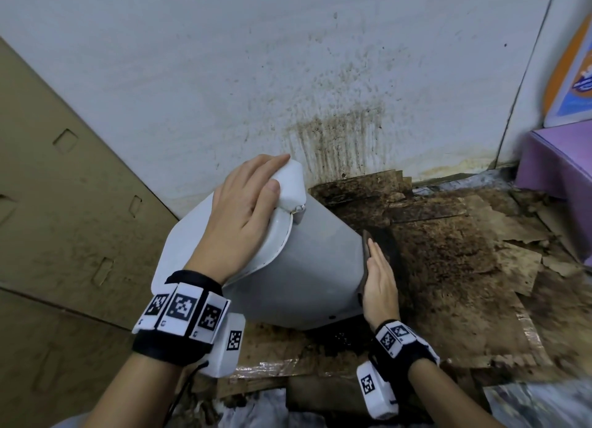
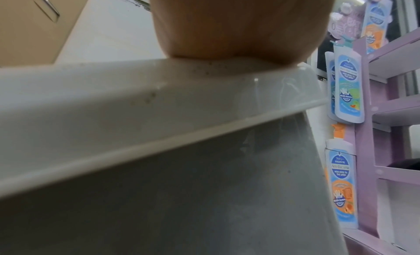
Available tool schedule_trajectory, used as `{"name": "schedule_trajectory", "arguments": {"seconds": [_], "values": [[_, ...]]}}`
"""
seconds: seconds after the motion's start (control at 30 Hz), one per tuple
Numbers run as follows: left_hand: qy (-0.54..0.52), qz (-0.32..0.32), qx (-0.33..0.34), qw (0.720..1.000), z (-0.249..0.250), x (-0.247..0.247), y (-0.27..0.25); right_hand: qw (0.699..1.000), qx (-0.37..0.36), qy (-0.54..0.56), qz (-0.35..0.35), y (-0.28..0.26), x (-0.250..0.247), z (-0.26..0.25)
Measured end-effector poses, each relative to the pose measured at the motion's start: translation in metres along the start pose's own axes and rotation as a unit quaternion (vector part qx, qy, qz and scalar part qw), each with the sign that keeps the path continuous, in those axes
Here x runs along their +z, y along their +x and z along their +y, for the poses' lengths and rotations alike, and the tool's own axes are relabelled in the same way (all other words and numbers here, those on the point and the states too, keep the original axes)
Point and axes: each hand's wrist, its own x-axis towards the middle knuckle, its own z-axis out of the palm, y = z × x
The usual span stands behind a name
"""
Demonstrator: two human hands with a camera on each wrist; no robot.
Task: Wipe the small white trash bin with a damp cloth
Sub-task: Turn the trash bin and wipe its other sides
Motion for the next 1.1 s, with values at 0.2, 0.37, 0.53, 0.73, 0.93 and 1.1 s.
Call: {"name": "schedule_trajectory", "arguments": {"seconds": [0.2,0.37,0.53,0.73,0.93,1.1], "values": [[-0.002,0.009,0.0,1.0,-0.002,0.0,0.001,0.999,-0.029,-0.001,0.044,-0.005,0.019,-0.032],[0.005,0.01,0.006,1.0,0.001,0.004,0.002,0.988,-0.129,0.013,0.078,-0.027,0.05,-0.108],[0.008,0.006,0.004,1.0,0.003,0.004,0.001,0.981,-0.155,0.05,0.108,-0.042,0.067,-0.14],[-0.001,0.002,0.003,1.0,0.003,0.003,0.002,0.958,-0.24,-0.01,0.158,-0.032,0.062,-0.114],[-0.026,0.015,0.004,1.0,-0.009,-0.004,0.002,0.976,-0.182,-0.034,0.113,-0.015,0.032,-0.027],[-0.041,0.024,-0.004,0.999,-0.011,-0.006,0.001,0.996,-0.031,0.012,0.082,-0.005,0.012,0.011]]}}
